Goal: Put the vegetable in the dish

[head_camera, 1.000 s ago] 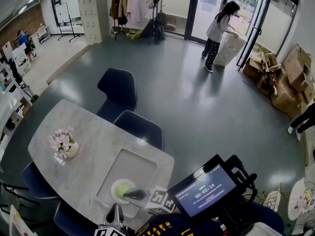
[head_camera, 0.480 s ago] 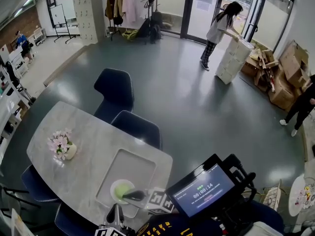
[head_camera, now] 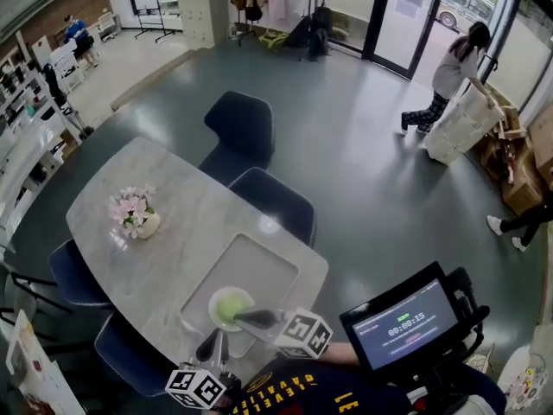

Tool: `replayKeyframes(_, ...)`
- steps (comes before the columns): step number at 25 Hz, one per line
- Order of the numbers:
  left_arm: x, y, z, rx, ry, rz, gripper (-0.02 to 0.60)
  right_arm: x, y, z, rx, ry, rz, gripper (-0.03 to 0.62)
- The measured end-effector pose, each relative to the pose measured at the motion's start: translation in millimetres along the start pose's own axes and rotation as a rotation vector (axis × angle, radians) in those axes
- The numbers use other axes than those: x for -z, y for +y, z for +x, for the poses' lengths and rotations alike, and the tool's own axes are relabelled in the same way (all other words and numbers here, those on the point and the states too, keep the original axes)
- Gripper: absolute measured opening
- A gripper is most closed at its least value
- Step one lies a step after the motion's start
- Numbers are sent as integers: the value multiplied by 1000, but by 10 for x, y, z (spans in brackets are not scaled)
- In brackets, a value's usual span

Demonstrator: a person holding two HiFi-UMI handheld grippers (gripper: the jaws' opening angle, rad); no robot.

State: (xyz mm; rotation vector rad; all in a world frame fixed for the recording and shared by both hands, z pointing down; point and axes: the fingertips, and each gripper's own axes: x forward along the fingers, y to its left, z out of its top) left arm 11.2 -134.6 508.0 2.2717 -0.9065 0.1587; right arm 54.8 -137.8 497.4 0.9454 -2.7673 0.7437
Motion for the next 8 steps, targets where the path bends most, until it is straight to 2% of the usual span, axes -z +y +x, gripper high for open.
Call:
replayKeyframes(3,-9,-113,-34,14,-3,0,2,-45,17,-127,29,-8,9,6)
replayKeyframes(8,-180,254,212,39,-9,10,2,-101,-367,139,87,-31,31,6)
